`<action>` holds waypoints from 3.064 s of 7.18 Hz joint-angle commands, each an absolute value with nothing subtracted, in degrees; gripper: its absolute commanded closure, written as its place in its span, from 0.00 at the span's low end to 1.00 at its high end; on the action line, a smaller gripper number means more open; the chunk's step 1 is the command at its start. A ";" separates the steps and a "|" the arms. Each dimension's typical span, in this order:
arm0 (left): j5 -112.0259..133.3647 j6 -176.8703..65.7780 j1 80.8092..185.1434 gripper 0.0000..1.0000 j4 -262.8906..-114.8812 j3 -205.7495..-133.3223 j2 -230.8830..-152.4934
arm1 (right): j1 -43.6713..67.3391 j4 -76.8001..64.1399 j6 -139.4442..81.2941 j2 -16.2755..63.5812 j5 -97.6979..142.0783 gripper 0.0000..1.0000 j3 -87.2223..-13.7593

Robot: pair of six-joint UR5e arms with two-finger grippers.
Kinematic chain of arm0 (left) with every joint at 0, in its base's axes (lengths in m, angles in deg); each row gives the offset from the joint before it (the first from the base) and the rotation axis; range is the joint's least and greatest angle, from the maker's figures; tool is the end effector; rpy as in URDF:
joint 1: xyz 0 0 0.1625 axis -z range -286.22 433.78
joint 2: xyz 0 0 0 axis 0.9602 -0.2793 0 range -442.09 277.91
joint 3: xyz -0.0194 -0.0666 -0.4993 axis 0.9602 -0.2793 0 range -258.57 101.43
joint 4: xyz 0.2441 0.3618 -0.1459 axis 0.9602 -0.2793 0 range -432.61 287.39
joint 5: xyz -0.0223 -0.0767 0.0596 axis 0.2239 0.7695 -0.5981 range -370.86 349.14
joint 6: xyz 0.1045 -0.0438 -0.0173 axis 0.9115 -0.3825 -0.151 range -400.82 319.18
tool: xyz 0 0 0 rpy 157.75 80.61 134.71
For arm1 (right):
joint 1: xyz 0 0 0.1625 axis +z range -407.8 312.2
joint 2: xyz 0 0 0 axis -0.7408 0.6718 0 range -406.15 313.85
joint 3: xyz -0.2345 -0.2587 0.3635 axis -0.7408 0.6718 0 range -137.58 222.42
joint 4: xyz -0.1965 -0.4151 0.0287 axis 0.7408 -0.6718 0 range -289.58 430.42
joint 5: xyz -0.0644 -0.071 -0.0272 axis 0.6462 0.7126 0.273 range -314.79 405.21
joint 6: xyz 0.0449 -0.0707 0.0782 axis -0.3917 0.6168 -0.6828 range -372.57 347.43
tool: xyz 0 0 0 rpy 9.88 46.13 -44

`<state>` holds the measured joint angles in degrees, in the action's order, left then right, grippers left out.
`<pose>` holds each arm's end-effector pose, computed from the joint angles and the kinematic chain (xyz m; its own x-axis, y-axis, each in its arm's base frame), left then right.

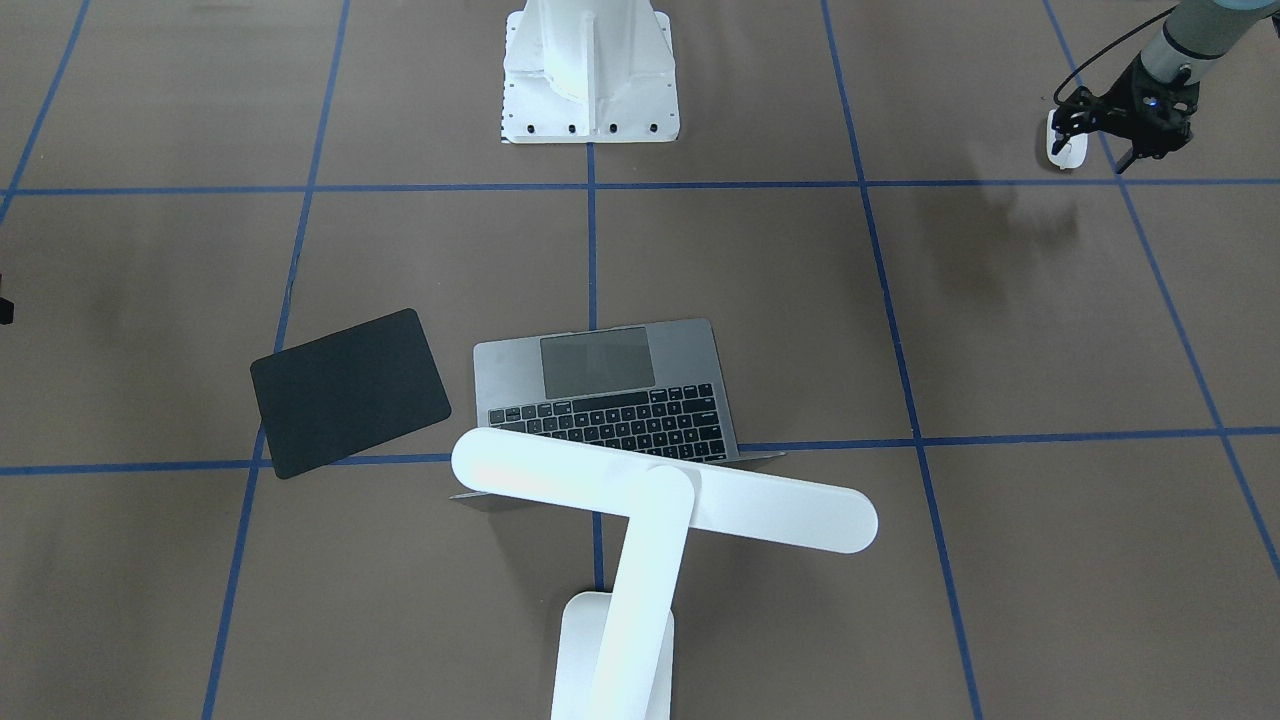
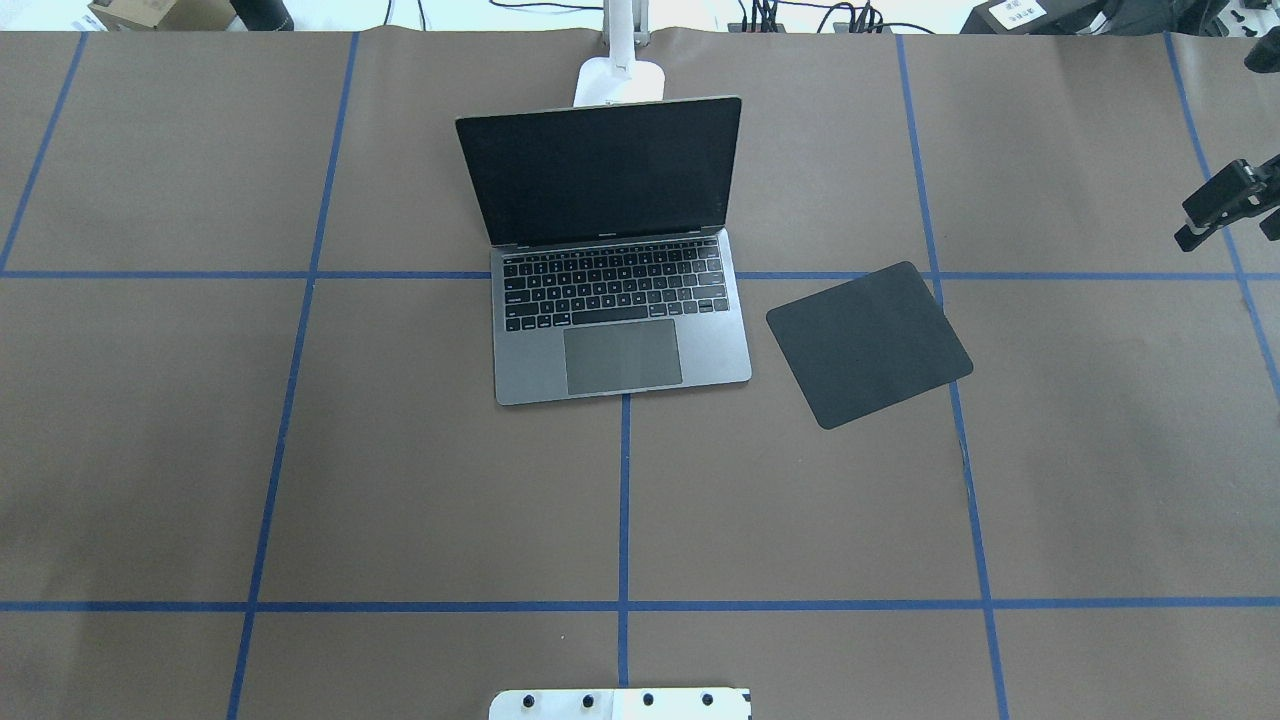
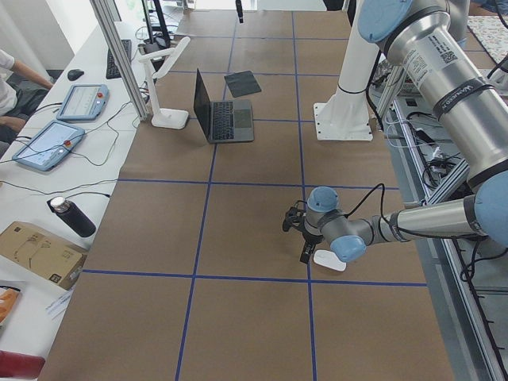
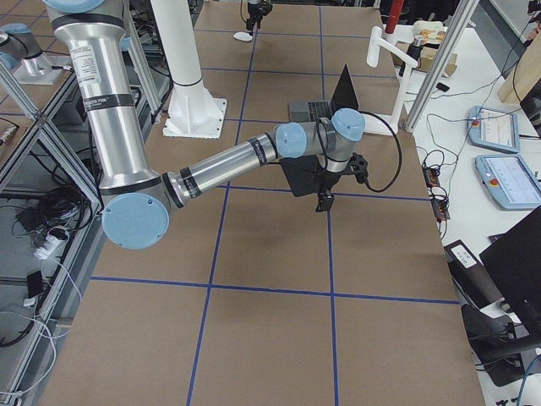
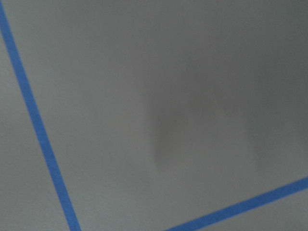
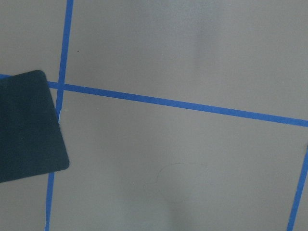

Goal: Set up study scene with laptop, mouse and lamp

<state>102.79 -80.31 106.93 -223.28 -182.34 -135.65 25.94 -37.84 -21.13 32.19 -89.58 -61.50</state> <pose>0.1617 -0.2099 0.7592 0.6466 0.4221 -0.6355 -0.3221 0.9061 0.2741 -0.1198 -0.5987 0.5340 0.6902 -0.1400 0.7100 0.1771 0.9840 0.0219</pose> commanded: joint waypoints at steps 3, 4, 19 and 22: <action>103.22 -80.45 102.52 0.00 -223.25 -180.09 -135.53 | 25.86 -37.86 -21.27 32.24 -89.79 0.02 -61.21; 103.57 -80.45 102.17 0.00 -223.08 -179.82 -135.53 | 25.94 -37.86 -21.28 32.24 -89.87 0.02 -61.21; 107.44 -85.90 97.51 0.22 -223.43 -178.06 -135.27 | 24.98 -37.78 -21.19 31.63 -90.05 0.02 -59.10; 107.61 -85.90 97.51 0.24 -223.51 -178.06 -135.27 | 24.89 -37.78 -21.19 31.45 -90.05 0.02 -58.66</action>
<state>107.53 -85.90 97.52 -223.48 -178.06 -135.27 24.92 -37.78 -21.19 31.50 -90.01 -58.87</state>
